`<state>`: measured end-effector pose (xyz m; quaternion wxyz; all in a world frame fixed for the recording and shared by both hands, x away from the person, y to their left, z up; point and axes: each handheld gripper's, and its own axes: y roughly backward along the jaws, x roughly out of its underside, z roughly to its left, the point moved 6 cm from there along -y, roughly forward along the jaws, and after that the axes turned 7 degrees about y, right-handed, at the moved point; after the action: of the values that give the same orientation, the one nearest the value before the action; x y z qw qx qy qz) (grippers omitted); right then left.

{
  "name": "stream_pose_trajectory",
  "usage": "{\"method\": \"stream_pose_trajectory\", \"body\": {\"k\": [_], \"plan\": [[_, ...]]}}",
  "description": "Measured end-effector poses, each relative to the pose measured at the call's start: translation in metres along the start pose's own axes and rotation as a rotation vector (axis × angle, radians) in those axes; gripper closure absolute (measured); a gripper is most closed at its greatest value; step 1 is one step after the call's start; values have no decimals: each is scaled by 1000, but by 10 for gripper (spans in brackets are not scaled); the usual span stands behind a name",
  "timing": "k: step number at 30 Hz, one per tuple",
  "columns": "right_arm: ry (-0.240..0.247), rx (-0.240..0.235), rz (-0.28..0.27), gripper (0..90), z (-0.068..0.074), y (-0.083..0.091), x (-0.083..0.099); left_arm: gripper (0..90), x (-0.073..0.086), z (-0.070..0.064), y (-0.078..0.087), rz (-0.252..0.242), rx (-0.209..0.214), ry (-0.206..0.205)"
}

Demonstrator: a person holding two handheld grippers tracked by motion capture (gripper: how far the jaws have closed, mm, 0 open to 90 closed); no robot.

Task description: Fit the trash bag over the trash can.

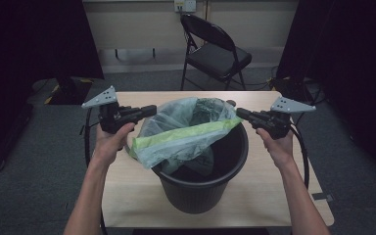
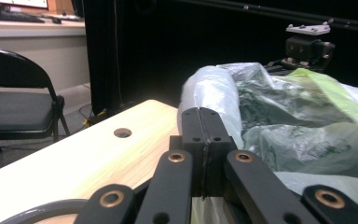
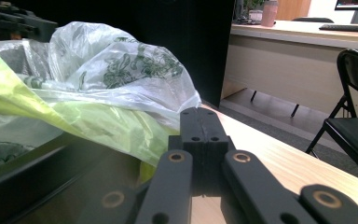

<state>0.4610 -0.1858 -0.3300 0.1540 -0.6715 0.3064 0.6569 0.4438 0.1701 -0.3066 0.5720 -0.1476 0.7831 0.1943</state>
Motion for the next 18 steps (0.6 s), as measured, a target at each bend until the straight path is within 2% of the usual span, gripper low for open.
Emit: {"method": "stream_pose_trajectory", "body": {"k": [4, 9, 13, 16, 18], "plan": [[6, 11, 9, 900, -1, 7, 3, 900, 9, -4, 18, -11, -15, -2], [-1, 25, 20, 900, -3, 13, 12, 900, 19, -10, 33, 3, -33, -21], [11, 54, 47, 900, -7, 14, 17, 900, 20, -12, 42, -25, -7, -12], [1, 59, 58, 900, -13, 11, 17, 884, 15, -11, 40, -27, 1, -15], [1, 56, 36, 900, -14, 9, 13, 790, 10, -14, 36, -43, 24, -26]]}}
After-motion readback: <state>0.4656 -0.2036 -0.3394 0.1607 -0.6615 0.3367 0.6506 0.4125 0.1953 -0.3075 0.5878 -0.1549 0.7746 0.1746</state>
